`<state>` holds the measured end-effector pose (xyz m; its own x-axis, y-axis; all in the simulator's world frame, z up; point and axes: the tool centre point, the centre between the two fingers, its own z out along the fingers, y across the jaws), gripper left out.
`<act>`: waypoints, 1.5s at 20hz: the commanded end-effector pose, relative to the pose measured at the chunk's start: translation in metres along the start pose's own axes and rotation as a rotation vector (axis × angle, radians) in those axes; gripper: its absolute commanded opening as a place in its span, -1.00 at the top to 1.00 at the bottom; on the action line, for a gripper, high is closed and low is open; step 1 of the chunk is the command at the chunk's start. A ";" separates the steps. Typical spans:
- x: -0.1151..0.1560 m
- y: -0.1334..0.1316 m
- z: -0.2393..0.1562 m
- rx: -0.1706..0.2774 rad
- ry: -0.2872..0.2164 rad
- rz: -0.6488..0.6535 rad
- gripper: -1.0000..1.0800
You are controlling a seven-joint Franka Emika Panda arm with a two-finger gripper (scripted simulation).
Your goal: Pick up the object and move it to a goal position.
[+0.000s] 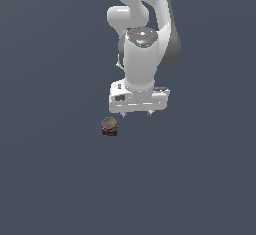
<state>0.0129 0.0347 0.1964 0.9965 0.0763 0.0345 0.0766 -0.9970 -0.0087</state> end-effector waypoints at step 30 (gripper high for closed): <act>-0.040 0.109 0.077 -0.009 -0.031 0.104 -0.92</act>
<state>-0.0127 -0.0669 0.1236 0.9998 -0.0170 0.0037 -0.0170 -0.9999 -0.0020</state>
